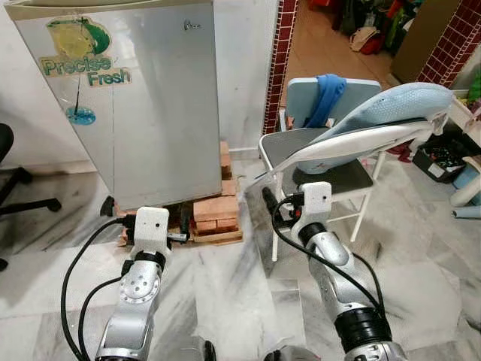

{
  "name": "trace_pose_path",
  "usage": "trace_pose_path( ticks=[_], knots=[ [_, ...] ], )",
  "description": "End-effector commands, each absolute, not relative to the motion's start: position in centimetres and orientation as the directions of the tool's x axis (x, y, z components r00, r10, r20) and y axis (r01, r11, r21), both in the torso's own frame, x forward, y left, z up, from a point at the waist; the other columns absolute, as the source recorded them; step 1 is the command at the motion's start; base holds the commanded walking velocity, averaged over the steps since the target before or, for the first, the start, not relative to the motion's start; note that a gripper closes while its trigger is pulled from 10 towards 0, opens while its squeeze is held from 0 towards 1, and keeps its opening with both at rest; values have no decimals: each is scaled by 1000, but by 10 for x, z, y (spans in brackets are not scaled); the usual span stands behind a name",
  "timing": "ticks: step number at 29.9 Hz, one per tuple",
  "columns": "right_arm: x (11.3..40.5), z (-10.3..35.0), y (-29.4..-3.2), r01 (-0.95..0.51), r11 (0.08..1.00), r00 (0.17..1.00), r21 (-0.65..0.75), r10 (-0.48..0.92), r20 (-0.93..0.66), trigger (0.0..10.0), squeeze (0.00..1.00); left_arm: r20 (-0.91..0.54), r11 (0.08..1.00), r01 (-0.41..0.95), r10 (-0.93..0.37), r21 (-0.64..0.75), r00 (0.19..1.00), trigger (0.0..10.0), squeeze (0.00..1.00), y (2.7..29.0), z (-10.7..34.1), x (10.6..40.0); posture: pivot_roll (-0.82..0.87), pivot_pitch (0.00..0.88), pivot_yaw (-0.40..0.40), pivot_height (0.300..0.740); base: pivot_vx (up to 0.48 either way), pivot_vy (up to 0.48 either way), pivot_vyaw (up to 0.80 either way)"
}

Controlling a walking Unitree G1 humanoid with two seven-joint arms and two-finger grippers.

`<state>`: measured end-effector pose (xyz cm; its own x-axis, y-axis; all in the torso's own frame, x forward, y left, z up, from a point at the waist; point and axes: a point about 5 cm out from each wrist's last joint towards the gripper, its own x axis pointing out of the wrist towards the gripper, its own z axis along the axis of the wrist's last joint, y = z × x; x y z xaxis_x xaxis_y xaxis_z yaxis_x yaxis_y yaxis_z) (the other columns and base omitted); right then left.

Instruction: Restocking fridge

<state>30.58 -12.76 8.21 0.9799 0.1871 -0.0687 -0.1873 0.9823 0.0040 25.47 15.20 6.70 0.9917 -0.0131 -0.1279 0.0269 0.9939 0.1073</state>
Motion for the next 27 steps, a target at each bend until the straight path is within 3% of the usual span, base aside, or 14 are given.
trace_pose_path(
  ticks=[1,12,27],
  knots=[
    [312,94,-134,-134,989,991,-59,134,-10,10000,0,-111,994,1,11,105,994,10000,0,157,69,256,115,48,2,740,0,0,0],
    [313,90,-141,-127,992,992,21,127,-25,10000,0,-128,995,5,7,95,992,10000,0,158,65,255,117,47,3,740,0,0,0],
    [312,89,-138,-123,992,992,-12,123,-15,10000,0,-144,997,18,-8,74,990,10000,0,157,62,254,121,47,3,740,0,444,0]
  ],
)
